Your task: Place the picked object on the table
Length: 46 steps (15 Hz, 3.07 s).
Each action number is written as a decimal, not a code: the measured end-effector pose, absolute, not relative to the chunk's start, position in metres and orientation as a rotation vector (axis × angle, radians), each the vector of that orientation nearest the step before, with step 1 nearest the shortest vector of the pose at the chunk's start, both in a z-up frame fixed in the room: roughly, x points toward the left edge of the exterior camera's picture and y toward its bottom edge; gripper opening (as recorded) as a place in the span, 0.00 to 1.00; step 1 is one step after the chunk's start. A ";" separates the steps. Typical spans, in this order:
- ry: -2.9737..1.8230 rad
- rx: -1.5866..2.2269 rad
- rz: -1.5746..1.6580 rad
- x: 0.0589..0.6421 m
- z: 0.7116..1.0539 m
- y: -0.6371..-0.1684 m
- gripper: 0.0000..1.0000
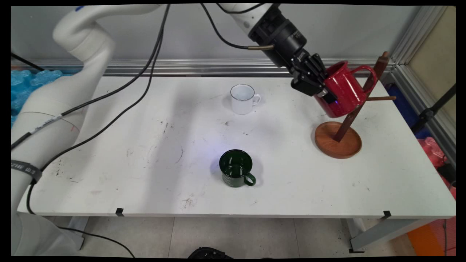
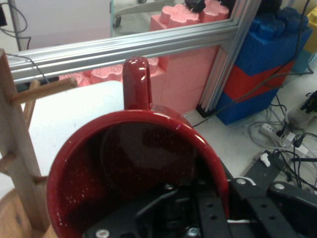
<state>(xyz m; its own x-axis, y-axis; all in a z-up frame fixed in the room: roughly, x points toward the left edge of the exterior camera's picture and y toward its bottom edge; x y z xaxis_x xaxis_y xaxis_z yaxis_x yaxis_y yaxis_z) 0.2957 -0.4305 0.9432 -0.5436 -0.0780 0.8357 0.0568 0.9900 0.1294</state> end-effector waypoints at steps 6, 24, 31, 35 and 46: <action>-2.166 0.068 -0.129 0.312 0.961 -0.403 0.00; -2.335 0.201 0.094 0.358 0.993 -0.357 0.00; -2.441 0.275 0.215 0.364 0.991 -0.351 0.00; -2.496 0.298 0.263 0.360 0.986 -0.351 0.00; -2.643 0.304 0.333 0.344 0.962 -0.354 0.00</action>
